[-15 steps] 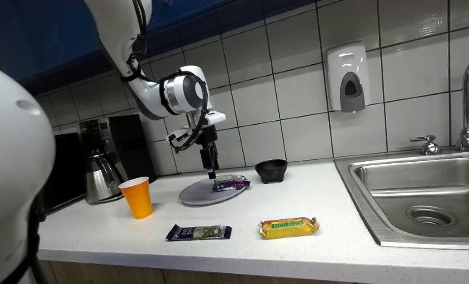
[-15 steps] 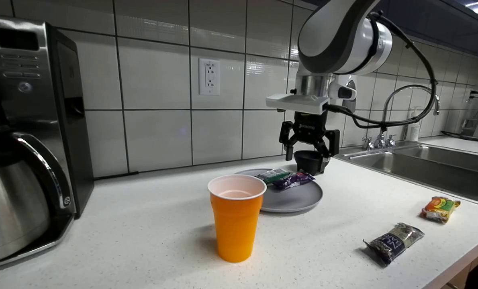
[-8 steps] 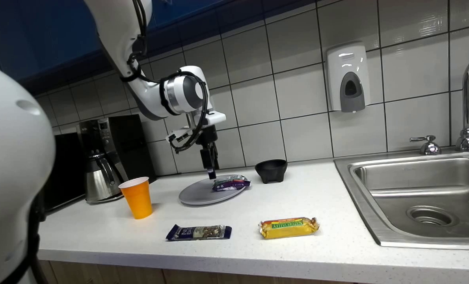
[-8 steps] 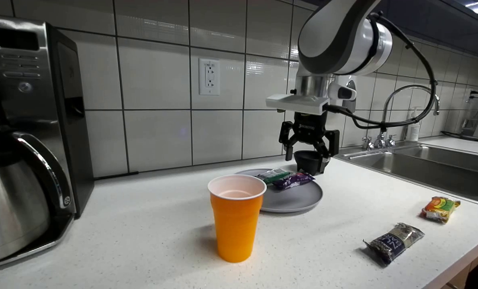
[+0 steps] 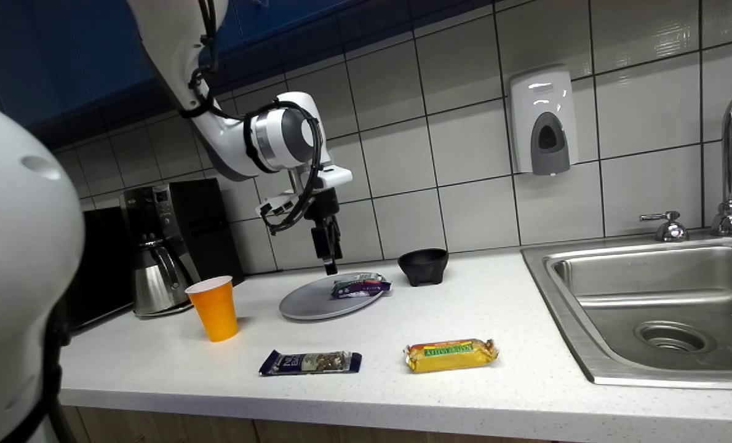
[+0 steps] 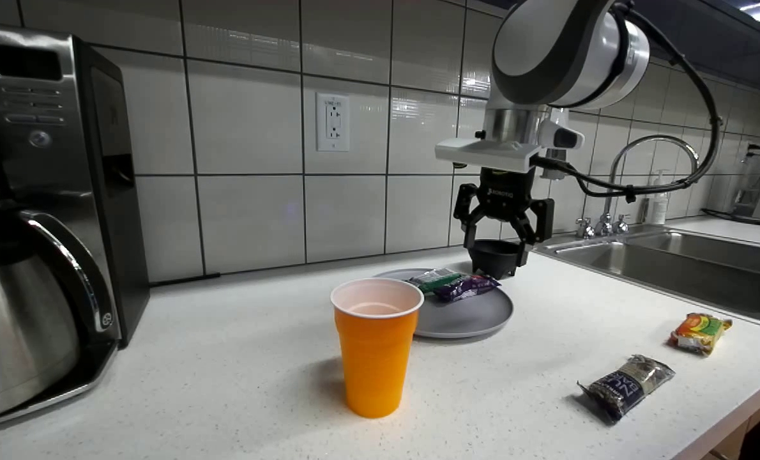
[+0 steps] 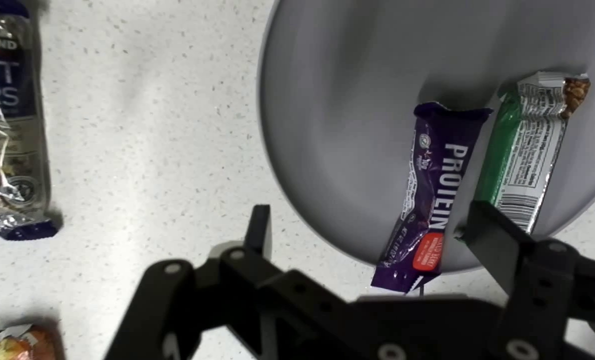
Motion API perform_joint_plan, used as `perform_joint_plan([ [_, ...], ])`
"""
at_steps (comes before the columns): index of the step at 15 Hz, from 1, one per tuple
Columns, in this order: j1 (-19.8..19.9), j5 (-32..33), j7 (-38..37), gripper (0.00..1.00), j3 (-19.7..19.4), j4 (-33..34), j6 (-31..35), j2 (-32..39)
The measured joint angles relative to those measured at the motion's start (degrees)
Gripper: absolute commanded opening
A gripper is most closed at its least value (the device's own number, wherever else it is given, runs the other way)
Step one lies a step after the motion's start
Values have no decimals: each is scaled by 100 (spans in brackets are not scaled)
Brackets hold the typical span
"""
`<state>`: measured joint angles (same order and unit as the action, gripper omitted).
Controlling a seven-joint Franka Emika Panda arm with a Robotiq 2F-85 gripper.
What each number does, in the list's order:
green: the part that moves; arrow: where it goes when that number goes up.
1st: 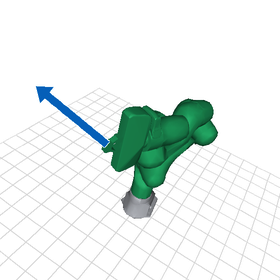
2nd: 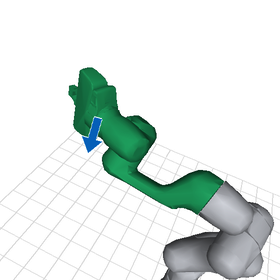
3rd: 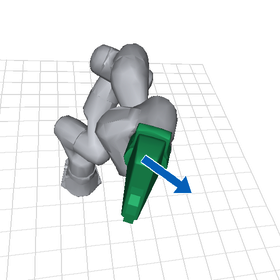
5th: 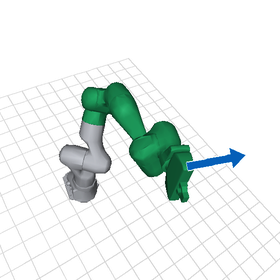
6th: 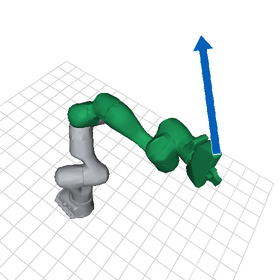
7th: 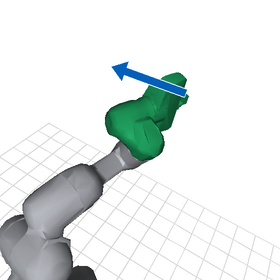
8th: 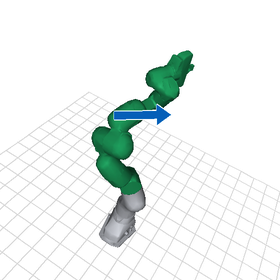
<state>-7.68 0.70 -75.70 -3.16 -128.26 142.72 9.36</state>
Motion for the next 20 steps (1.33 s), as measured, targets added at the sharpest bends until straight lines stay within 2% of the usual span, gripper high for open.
perform_joint_plan([
  [20,1157,722,141,100,-427,-1684,492,-1170],
])
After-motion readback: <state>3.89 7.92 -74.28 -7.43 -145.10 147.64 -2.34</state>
